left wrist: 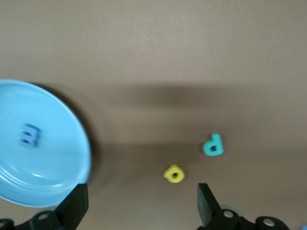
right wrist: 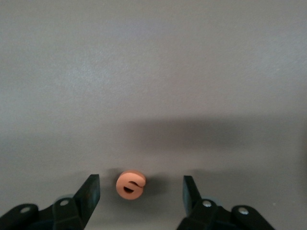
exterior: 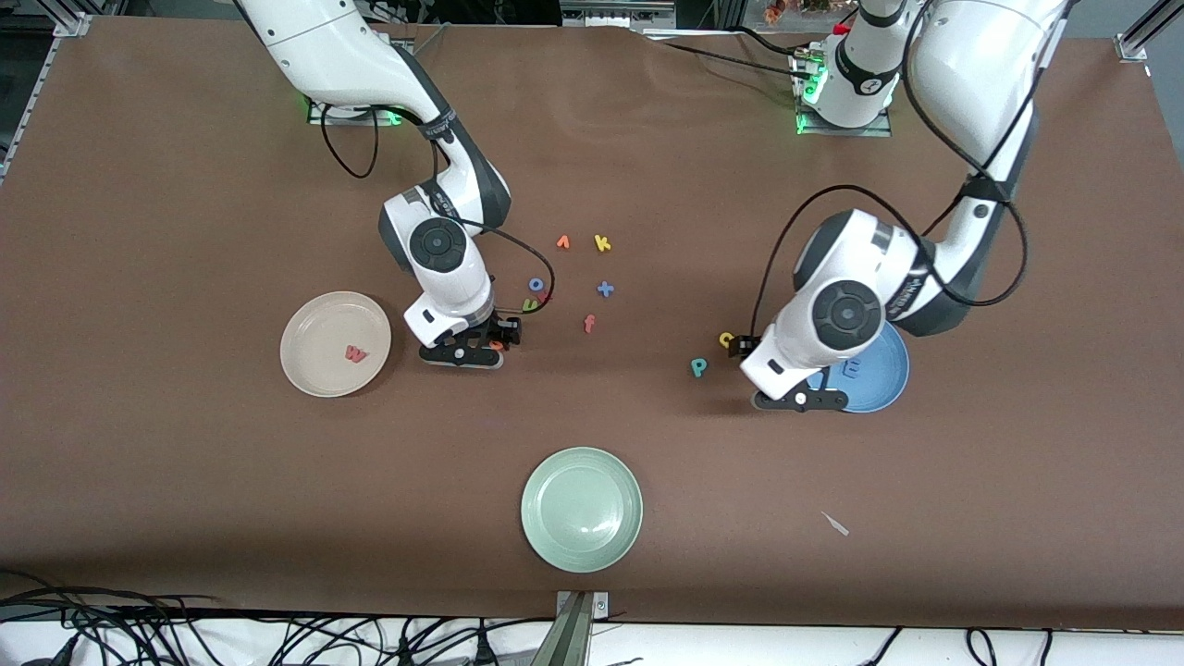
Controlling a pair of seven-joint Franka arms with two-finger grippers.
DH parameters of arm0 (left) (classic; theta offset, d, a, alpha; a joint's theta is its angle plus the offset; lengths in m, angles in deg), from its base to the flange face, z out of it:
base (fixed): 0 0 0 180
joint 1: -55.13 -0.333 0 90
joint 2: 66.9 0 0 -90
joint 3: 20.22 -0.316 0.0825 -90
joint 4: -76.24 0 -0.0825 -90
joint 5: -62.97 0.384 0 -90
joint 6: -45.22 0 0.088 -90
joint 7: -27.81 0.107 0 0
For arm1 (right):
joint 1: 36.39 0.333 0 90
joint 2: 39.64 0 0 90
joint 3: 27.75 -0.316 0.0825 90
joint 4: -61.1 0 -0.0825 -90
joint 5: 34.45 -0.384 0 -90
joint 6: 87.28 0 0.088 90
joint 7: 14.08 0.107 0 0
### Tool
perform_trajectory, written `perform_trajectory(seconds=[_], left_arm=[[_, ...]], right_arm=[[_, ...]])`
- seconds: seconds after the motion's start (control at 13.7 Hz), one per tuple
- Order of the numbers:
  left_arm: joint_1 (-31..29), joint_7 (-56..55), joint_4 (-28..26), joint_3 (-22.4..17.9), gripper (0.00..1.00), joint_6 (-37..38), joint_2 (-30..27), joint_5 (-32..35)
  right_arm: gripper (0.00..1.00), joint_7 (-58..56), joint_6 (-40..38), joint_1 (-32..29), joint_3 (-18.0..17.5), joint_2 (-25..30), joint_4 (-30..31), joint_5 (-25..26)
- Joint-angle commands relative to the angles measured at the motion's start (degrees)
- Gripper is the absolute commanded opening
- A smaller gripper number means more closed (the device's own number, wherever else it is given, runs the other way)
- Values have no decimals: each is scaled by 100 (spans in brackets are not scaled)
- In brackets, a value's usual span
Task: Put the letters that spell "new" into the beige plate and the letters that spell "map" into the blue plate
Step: 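Grasp the orange letter with the right gripper while the left gripper reaches the teal letter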
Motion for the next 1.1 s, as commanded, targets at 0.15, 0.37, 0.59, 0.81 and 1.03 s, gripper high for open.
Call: perform_trajectory(seconds=[0.15, 0.37, 0.59, 0.81, 1.03], left_arm=[[273, -1371, 402, -41, 100, -604, 591, -349], [388, -1381, 199, -41, 88, -1230, 741, -474], [475, -1364, 173, -58, 84, -1363, 960, -413], [555, -1294, 59, -58, 84, -1565, 1058, -404], [555, -1276, -55, -58, 77, -1802, 1181, -395]], right_arm=[[70, 205, 285, 162, 32, -235, -91, -60], [50, 197, 294, 163, 32, -270, -73, -34], [24, 144, 277, 154, 32, -270, -73, -25], [14, -110, 233, 127, 75, -191, -82, -25], [14, -1170, -590, 57, 461, 195, -135, -51]])
